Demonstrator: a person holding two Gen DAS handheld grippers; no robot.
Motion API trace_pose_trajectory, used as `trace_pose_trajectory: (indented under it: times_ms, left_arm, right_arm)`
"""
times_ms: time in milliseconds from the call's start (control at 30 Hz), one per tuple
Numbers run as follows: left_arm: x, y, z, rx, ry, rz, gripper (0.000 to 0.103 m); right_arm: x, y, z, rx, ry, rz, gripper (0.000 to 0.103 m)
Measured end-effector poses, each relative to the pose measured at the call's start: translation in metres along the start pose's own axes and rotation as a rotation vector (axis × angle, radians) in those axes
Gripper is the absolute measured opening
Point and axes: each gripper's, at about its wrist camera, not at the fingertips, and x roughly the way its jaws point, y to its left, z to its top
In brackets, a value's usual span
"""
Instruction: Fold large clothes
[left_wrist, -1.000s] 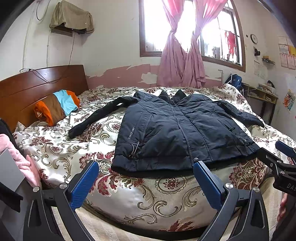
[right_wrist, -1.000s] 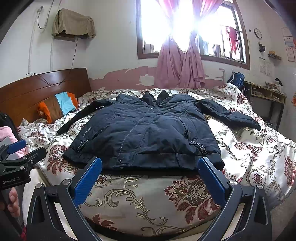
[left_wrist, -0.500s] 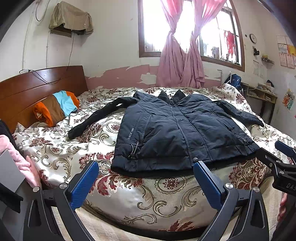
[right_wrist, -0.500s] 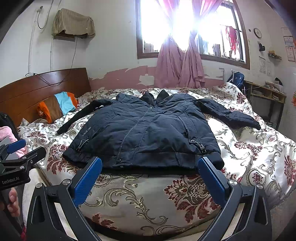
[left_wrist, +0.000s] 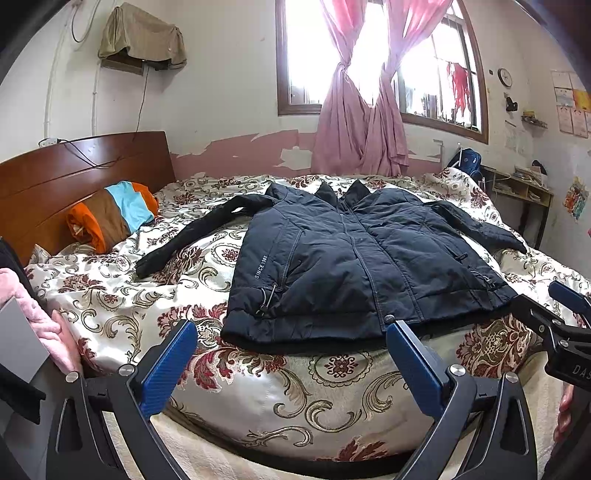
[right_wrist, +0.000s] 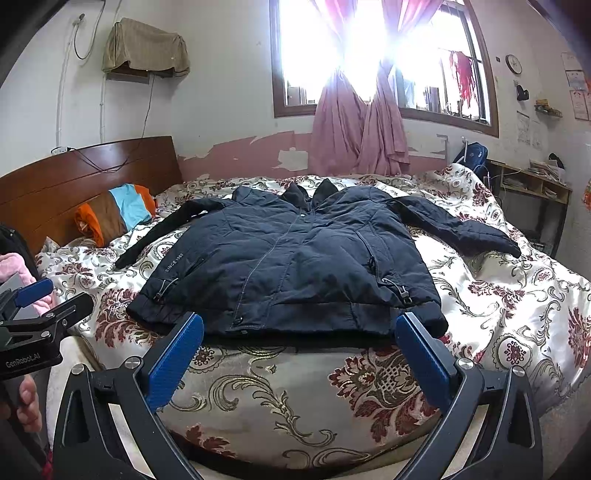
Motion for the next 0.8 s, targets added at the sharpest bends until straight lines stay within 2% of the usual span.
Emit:
trace_pose_trajectory:
  times_ms: [800]
  left_arm:
    - [0.0042, -0.0004, 0.0040, -0.016, 0.016, -0.019, 0.103]
  right_arm:
    - [0.0012, -0.0009, 0.0016, 0.003, 0.002, -0.001, 0.102]
